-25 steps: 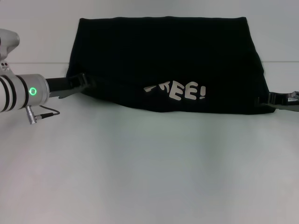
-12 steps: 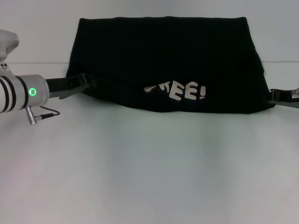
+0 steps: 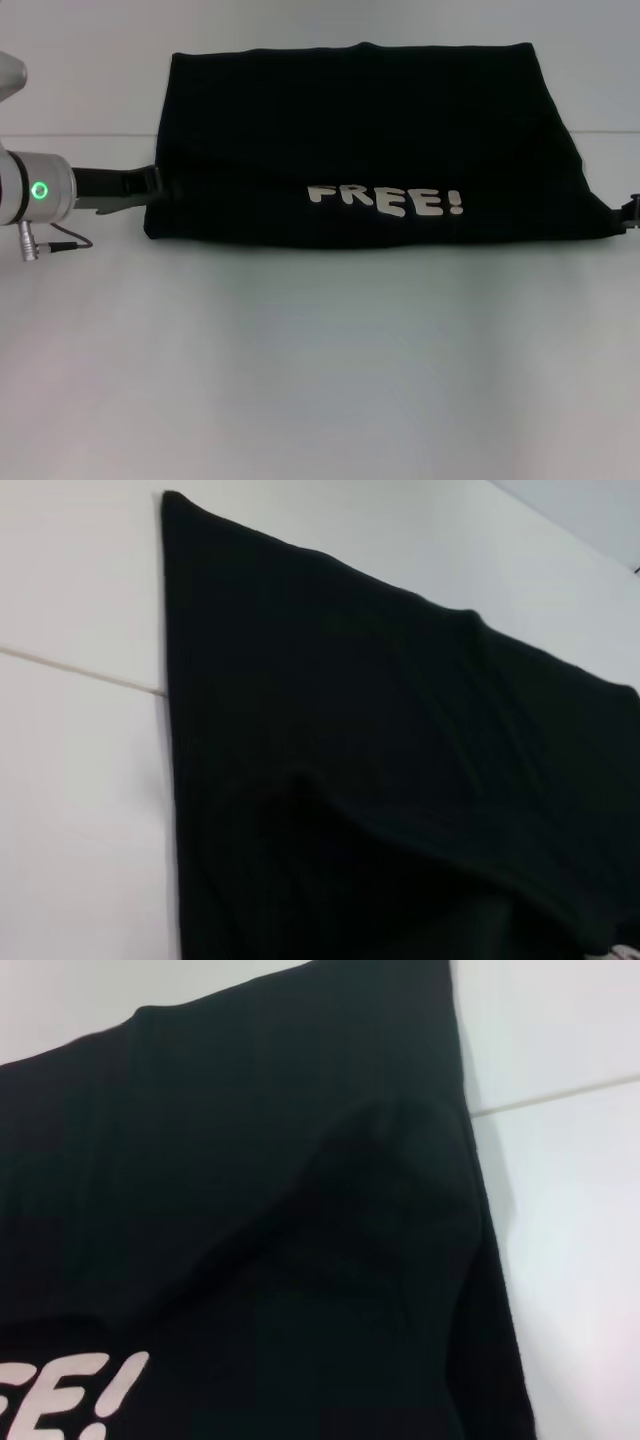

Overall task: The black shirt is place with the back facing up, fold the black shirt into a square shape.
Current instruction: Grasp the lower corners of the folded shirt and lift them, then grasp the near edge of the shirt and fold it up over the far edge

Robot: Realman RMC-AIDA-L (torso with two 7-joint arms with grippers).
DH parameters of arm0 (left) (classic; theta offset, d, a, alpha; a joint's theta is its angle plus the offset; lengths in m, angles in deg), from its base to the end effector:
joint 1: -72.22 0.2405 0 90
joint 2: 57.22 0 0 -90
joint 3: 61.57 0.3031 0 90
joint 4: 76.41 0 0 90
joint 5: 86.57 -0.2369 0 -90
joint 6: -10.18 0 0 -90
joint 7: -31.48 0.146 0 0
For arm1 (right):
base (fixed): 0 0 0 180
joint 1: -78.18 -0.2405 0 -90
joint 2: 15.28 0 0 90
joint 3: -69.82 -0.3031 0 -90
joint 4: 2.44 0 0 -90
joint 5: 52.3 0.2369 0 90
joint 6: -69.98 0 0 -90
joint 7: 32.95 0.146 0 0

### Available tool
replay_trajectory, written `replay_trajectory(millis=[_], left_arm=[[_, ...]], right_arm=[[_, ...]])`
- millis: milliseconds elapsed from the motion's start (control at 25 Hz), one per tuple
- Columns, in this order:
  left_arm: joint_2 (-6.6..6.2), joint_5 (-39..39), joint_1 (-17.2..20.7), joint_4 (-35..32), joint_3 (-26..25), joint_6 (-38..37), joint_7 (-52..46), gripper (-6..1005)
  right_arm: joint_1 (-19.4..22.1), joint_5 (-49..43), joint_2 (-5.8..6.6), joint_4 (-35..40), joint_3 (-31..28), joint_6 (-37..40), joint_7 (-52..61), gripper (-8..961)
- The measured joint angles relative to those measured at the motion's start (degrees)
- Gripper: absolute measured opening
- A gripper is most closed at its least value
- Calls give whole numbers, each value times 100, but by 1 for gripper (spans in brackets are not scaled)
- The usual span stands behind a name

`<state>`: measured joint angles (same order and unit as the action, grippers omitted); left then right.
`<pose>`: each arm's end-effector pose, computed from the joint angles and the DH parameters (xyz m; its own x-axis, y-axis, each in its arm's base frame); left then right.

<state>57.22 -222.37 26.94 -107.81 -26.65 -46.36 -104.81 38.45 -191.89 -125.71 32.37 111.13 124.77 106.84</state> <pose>-0.3180 0.4939 0.0077 0.2523 0.7873 0.5626 0.9622 -0.1423 -0.2323 0.3710 0.4772 0.0533 0.2912 -0.7963 -0.5302 -0.9120 -0.0636 -0.4053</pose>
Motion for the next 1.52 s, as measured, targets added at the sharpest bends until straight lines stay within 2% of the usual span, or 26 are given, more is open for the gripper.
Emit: replay_trajectory(millis=[280, 400, 560, 800, 920, 1040, 1200, 1360, 1520], left_arm=[[5, -247, 35, -200, 44, -453, 129, 18], [8, -348, 106, -375, 48, -926, 173, 18], [-23, -625, 240, -703, 52, -2022, 191, 18], [-121, -1235, 336, -1067, 0, -3826, 173, 17], [-136, -1501, 363, -1186, 26, -4590, 281, 17], [-119, -1757, 394, -1218, 45, -5115, 457, 17], [-85, -1960, 466, -1257, 89, -5210, 476, 17], [-74, -2014, 504, -1282, 35, -5227, 549, 17], [-110, -1798, 469, -1287, -308, -5406, 756, 17]], right_arm=[[85, -10, 20, 45, -1, 280, -25, 19], [188, -58, 58, 218, 1, 936, 7, 19], [431, -417, 61, 670, -10, 2106, 269, 19], [986, -710, -46, 1720, -39, 3790, 354, 19], [1258, -732, -63, 2049, -51, 4319, 285, 19], [1414, -932, -22, 2142, -198, 4563, 183, 19], [1447, -1211, 0, 2103, -660, 4795, -96, 20], [1447, -1237, -5, 2087, -792, 4915, -260, 20], [1326, -1126, 6, 2082, -1116, 4991, -392, 20]])
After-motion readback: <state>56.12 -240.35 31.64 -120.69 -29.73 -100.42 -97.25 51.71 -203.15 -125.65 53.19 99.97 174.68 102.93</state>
